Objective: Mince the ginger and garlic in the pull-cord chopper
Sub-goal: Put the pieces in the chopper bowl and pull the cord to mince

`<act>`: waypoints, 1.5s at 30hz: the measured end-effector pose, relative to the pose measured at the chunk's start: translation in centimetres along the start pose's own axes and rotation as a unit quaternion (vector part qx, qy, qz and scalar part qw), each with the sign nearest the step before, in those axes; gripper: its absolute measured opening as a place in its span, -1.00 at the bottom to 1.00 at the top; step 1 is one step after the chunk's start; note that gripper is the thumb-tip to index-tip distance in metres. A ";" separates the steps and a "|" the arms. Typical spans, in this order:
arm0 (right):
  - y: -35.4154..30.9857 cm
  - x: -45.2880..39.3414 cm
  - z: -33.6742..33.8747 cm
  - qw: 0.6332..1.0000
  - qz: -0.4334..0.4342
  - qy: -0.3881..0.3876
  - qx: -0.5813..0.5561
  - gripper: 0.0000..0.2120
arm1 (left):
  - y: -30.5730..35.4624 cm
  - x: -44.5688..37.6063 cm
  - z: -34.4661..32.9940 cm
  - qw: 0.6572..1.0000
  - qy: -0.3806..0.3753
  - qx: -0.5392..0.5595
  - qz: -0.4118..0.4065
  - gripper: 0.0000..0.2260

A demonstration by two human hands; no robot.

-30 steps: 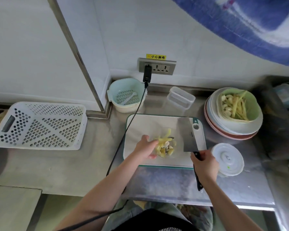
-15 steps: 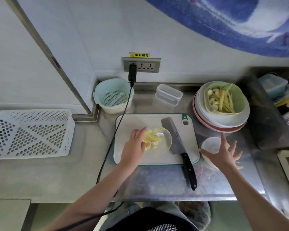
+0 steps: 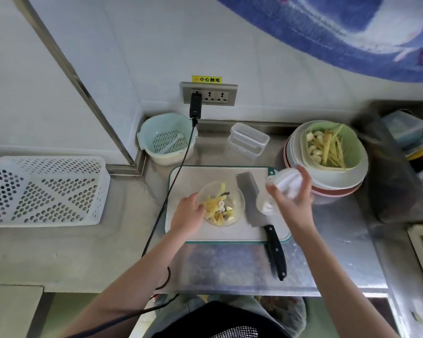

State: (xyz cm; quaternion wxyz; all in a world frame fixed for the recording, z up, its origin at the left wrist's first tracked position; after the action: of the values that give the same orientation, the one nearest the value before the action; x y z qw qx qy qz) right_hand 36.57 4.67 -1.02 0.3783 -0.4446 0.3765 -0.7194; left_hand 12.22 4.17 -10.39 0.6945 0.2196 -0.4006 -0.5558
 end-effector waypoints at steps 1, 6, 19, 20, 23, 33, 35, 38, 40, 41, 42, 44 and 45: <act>-0.7 0.4 -1.2 0.997 0.028 -0.042 -0.057 -0.13 | 0.0 0.0 0.2 1.000 0.011 0.015 -0.003 -0.69; -0.1 1.9 -6.9 0.985 0.119 -0.124 -0.011 -0.21 | 0.3 0.1 0.5 0.972 0.026 0.220 0.084 -0.79; 3.7 1.0 -8.6 0.921 0.113 -0.135 0.347 0.06 | 0.0 -0.2 0.8 0.964 0.042 0.258 0.046 -0.77; 3.2 0.9 -8.8 0.913 0.133 -0.126 0.363 0.05 | -0.2 -0.2 0.8 0.964 0.041 0.257 0.046 -0.77; 2.6 0.6 -9.2 0.876 0.159 -0.127 0.437 0.22 | -0.3 -0.3 0.8 0.959 0.026 0.280 0.042 -0.73; 2.0 -0.2 -9.4 0.853 0.143 -0.148 0.480 0.19 | -0.2 -0.7 1.0 0.949 0.027 0.311 0.052 -0.86; 2.5 0.1 -9.5 0.855 0.138 -0.156 0.475 0.19 | -0.2 -0.6 1.3 0.948 0.021 0.313 0.057 -0.89; 2.7 -0.2 -9.6 0.829 0.135 -0.157 0.520 0.20 | -0.1 -0.4 1.4 0.949 0.013 0.312 0.049 -0.85; 2.1 -0.7 -9.9 0.785 0.138 -0.162 0.581 0.23 | 0.1 -0.4 1.4 0.948 0.010 0.316 0.044 -0.80; 1.6 -0.8 -10.3 0.761 0.139 -0.170 0.610 0.25 | 0.2 -0.4 1.3 0.946 0.010 0.322 0.047 -0.78; 1.2 -0.9 -10.8 0.747 0.134 -0.183 0.625 0.26 | 0.3 -0.4 1.3 0.943 0.011 0.328 0.050 -0.75; 0.7 -0.8 -12.0 0.757 0.110 -0.203 0.612 0.26 | 0.6 -0.5 1.1 0.945 0.011 0.323 0.054 -0.71; 0.7 -0.7 -12.4 0.766 0.102 -0.207 0.600 0.26 | 0.8 -0.5 1.1 0.948 0.012 0.314 0.055 -0.70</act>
State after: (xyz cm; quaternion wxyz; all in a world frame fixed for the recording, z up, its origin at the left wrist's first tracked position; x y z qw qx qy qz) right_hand 25.49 7.56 -5.88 0.7078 -0.2236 -0.1760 -0.6465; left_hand 11.80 5.03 -9.27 0.6245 0.4108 -0.5582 -0.3601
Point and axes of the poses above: each hand's wrist, its own x-axis away from the middle knuckle, its own z-axis out of the back of the hand, y = z × x, the point moved 3 cm from there along -x, towards the middle knuckle, and after that the axes turned 9 degrees about -z, right-handed, at the moved point
